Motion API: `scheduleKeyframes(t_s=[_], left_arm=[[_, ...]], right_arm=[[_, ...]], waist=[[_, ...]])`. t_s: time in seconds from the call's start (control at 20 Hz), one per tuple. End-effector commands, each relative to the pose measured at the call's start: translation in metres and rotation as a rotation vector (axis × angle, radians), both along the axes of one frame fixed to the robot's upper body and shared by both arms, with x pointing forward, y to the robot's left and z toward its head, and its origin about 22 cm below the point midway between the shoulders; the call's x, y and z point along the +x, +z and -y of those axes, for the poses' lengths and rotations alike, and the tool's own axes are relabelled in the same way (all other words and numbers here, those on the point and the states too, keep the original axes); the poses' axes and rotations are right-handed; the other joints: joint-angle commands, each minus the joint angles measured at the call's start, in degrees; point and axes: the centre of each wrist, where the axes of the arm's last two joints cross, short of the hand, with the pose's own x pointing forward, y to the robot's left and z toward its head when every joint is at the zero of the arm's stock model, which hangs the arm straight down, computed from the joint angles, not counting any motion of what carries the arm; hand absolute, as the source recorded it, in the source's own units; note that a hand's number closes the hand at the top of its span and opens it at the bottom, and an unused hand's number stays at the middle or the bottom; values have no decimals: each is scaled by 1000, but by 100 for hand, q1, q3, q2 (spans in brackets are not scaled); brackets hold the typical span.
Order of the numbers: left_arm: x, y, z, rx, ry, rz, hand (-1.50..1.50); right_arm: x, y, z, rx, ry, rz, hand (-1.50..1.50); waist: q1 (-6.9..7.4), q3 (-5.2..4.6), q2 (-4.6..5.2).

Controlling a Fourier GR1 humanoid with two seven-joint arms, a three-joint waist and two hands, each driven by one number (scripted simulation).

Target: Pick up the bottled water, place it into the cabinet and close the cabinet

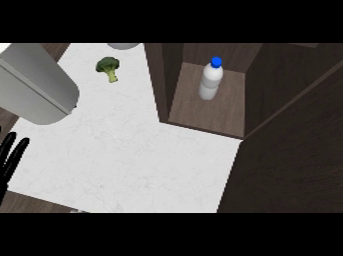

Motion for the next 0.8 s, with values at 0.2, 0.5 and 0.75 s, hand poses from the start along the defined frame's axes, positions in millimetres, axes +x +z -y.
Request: scheduleKeyframes(t_s=[0.2,0.5,0.75], left_arm=[[6,8,-3,12,-48,13,-150],[6,6,-11,27,-32,-4,-150],[8,10,-14,41,-42,1,-150]], right_arm=[[11,16,-15,-165,276,133,150],[20,19,-22,-176,273,152,150],[27,22,-25,-233,308,180,150]], waist=[[338,-50,28],[268,-63,18],[249,-62,2]])
